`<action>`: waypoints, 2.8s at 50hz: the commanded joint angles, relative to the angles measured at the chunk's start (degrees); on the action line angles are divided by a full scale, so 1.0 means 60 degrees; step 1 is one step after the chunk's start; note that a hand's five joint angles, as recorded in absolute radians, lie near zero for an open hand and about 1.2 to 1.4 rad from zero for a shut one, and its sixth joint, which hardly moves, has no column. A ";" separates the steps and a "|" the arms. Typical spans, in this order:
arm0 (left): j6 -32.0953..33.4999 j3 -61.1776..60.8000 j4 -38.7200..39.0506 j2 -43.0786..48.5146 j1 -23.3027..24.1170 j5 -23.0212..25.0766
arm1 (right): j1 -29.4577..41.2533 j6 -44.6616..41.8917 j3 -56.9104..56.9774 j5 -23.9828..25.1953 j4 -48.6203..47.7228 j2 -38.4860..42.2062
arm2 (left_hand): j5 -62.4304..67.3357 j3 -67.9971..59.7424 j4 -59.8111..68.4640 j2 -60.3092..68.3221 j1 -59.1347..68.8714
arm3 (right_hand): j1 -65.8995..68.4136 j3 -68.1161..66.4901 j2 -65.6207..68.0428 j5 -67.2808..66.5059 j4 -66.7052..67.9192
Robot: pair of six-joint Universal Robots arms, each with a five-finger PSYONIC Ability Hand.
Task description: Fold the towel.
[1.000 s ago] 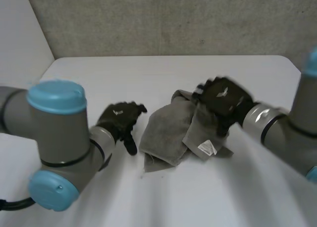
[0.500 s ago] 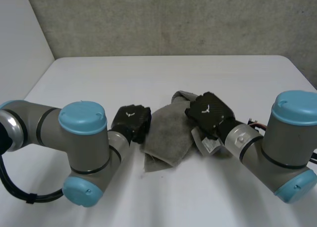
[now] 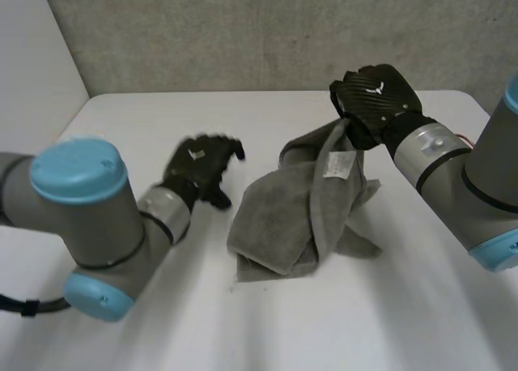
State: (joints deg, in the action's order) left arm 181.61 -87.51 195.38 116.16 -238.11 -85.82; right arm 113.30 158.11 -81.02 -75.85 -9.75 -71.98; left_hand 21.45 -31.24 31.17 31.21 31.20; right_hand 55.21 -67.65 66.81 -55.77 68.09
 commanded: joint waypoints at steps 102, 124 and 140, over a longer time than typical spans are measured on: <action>0.1519 0.1505 0.0571 0.0931 0.0164 0.0269 | -0.2522 0.0513 0.3782 -0.1583 0.0833 0.3506 | -0.3315 0.3280 -0.3268 -0.3275 -0.3274 | -0.7535 0.9608 -0.9468 0.9294 -0.9682; 0.1622 -0.1101 -0.2006 -0.2630 -0.2632 0.0416 | -0.0779 0.2736 -0.0617 -0.0473 0.2545 0.0380 | -0.0964 0.0928 -0.0916 -0.0924 -0.0922 | -0.5534 0.7607 -0.7467 0.7293 -0.7681; 0.1622 -0.2056 -0.2197 -0.1666 -0.3938 0.1587 | -0.0252 0.3765 -0.1232 0.0571 0.2182 0.1201 | -0.0511 0.0476 -0.0464 -0.0471 -0.0470 | -0.5026 0.7099 -0.6959 0.6785 -0.7173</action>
State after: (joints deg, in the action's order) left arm 191.40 -99.92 182.21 102.20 -260.58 -79.42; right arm 110.08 181.06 -88.13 -71.65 5.35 -66.16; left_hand 14.90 -24.82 24.88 24.80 24.80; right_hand 17.49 -20.66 19.72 -10.78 20.63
